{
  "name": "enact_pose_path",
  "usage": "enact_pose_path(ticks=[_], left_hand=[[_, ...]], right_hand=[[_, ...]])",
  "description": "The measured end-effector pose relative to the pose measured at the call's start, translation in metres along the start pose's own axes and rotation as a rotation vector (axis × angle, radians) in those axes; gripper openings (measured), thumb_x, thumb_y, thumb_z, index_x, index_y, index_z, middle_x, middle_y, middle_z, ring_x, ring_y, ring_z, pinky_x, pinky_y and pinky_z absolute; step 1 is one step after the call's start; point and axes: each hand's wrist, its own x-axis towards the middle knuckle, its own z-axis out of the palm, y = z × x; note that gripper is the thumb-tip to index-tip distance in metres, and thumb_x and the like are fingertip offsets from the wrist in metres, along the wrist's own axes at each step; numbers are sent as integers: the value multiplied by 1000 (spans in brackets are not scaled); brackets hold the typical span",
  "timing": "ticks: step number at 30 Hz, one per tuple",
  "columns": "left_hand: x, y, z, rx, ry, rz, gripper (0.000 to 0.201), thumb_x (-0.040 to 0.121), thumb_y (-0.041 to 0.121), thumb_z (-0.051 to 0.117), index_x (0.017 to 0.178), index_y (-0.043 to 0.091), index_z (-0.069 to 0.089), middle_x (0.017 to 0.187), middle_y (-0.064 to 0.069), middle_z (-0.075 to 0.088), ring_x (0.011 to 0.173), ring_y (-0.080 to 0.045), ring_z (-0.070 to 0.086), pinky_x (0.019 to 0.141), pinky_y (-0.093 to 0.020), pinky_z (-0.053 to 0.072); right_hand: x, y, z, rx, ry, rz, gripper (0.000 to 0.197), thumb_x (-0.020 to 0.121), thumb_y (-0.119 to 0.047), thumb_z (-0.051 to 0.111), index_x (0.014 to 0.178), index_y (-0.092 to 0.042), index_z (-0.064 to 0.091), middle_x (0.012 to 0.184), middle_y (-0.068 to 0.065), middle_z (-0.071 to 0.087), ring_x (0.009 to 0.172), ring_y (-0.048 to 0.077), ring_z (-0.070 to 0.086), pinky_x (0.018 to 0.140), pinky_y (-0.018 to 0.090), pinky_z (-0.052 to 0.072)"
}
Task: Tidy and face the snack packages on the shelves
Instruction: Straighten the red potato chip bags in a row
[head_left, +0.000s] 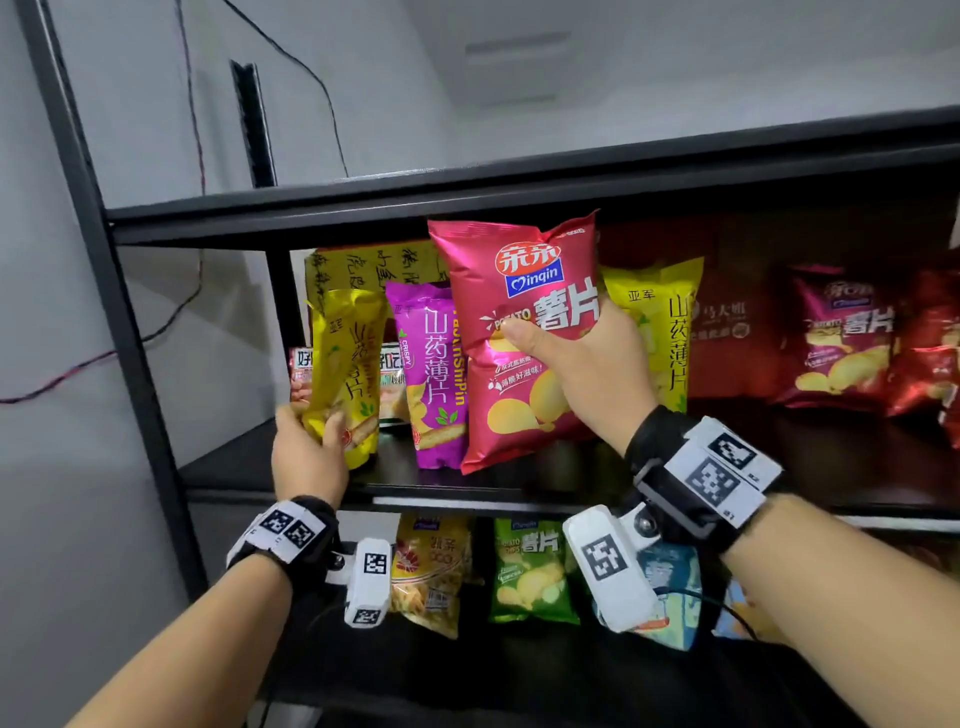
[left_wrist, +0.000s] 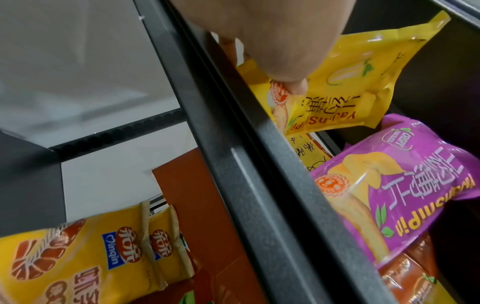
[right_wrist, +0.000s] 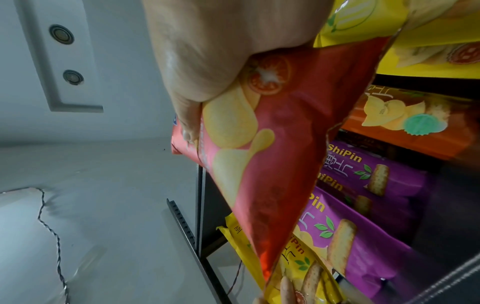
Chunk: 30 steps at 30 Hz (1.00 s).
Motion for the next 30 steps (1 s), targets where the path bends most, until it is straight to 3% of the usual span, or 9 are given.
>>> enact_pose_path(ticks=[3, 8, 11, 14, 17, 20, 23, 25, 30], left_hand=[[-6, 0, -3, -82, -1, -53, 49, 89, 31, 74, 121, 9, 44, 109, -8, 56, 104, -32, 58, 87, -38, 43], [-21, 18, -13, -116, 106, 70, 69, 86, 29, 77, 137, 2, 38, 132, -17, 42, 127, -34, 42, 107, -50, 30], [-38, 57, -19, -332, 79, 288, 63, 86, 25, 73, 135, 3, 39, 127, -4, 38, 122, -16, 45, 107, -31, 37], [-57, 111, -20, -562, -65, 379, 49, 89, 18, 72, 128, 8, 44, 118, 2, 46, 107, 10, 55, 85, -15, 53], [-75, 155, -9, -647, -359, 260, 49, 83, 38, 72, 121, 16, 51, 117, 5, 57, 111, -8, 59, 93, -42, 55], [-94, 185, 6, -812, -643, 101, 69, 71, 50, 76, 125, 17, 50, 119, 3, 66, 111, -12, 66, 97, -39, 55], [-111, 204, 24, -948, -675, 12, 66, 77, 23, 86, 130, 14, 48, 117, -1, 70, 104, -11, 71, 86, -28, 59], [-113, 208, 33, -985, -626, -6, 59, 76, 10, 86, 125, 11, 54, 114, -8, 72, 101, -18, 73, 82, -31, 60], [-117, 213, 46, -1043, -810, 55, 55, 71, 7, 89, 119, 8, 62, 107, -10, 76, 97, -28, 75, 80, -38, 60]], right_hand=[[-6, -3, -4, -52, 26, 0, 38, 74, -36, 84, 104, -18, 68, 93, -7, 76, 81, 5, 72, 63, 18, 56], [-13, -9, -12, -79, 42, 28, 42, 75, -37, 83, 107, -15, 67, 95, -4, 75, 84, 8, 72, 68, 23, 57], [-19, -9, -14, -112, 60, 40, 39, 75, -34, 84, 105, -15, 68, 95, -4, 75, 86, 10, 72, 74, 30, 59], [-23, -6, -19, -177, 100, 63, 40, 74, -35, 85, 104, -14, 68, 95, -3, 75, 87, 12, 72, 82, 39, 60], [-28, -4, -27, -226, 127, 110, 47, 72, -36, 87, 107, -14, 65, 98, -2, 74, 90, 13, 71, 84, 43, 59], [-35, -4, -33, -281, 125, 101, 50, 68, -31, 88, 110, -16, 64, 98, -4, 73, 90, 10, 70, 83, 38, 59], [-44, -1, -42, -304, 42, 85, 59, 64, -22, 88, 116, -20, 59, 102, -5, 72, 90, 7, 70, 77, 27, 57], [-47, 1, -53, -223, -37, 113, 63, 61, -17, 81, 119, -21, 55, 102, -3, 72, 91, 9, 70, 73, 25, 56], [-29, -11, -91, 252, -33, 207, 47, 73, -26, 78, 116, -24, 61, 103, 1, 77, 97, 20, 74, 76, 30, 59]])
